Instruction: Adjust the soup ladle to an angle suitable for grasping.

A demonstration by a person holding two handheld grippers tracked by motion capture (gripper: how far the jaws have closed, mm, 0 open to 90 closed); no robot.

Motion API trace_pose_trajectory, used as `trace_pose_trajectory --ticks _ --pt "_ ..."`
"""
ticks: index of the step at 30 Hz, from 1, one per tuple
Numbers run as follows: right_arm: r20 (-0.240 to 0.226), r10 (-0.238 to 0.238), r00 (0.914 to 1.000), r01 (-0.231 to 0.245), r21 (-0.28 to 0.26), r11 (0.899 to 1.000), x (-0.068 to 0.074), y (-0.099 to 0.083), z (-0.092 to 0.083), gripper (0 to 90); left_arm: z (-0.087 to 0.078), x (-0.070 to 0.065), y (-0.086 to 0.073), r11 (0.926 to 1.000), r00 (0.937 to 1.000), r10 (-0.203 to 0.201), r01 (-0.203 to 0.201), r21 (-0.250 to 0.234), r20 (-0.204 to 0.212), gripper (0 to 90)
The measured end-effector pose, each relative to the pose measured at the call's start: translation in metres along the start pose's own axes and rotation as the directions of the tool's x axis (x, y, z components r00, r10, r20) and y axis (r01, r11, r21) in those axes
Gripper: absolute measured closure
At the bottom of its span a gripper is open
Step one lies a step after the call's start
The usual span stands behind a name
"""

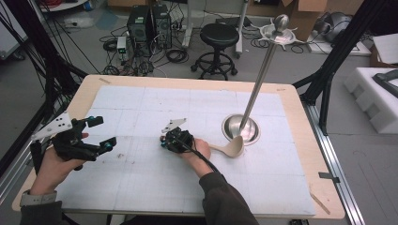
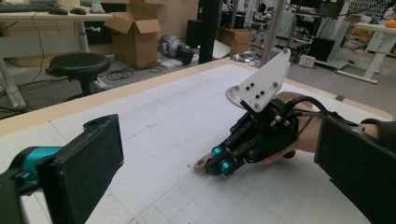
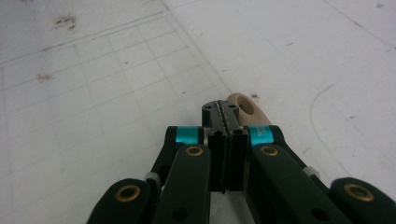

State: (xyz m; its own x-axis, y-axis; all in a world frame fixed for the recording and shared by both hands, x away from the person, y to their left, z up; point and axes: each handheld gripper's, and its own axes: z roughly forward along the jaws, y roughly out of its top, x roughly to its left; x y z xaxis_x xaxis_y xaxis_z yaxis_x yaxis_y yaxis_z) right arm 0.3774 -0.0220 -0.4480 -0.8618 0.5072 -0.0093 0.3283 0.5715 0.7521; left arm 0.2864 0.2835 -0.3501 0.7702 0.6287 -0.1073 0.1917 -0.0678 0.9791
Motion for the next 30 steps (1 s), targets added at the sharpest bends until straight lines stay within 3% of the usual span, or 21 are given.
trace_pose_trajectory --ticks 4,6,14,21,30 --pt "0.017 0.016 0.9997 -0.016 0.019 1.000 -0.004 0.004 0.003 90.0 0.000 0.000 0.000 1.0000 1.0000 0.002 -0.002 0.001 0.002 1.8" --pt "0.030 -0.001 0.9996 0.000 0.024 1.000 -0.007 0.006 0.004 90.0 0.000 0.000 0.000 1.0000 1.0000 0.001 -0.001 0.001 0.002 1.7" --pt "0.011 0.021 0.9997 -0.021 0.019 1.000 -0.011 0.005 0.003 90.0 0.000 0.000 0.000 1.0000 1.0000 0.002 -0.002 0.001 0.006 1.8" --pt "-0.058 0.017 0.9982 -0.019 -0.031 0.999 -0.016 0.015 -0.029 90.0 -0.001 0.000 -0.001 1.0000 1.0000 0.001 -0.001 0.003 0.005 1.8" --pt "-0.100 0.025 0.9947 -0.029 -0.045 0.999 -0.045 0.008 -0.070 89.7 -0.001 0.001 -0.001 1.0000 1.0000 -0.001 0.001 0.005 0.001 1.8"
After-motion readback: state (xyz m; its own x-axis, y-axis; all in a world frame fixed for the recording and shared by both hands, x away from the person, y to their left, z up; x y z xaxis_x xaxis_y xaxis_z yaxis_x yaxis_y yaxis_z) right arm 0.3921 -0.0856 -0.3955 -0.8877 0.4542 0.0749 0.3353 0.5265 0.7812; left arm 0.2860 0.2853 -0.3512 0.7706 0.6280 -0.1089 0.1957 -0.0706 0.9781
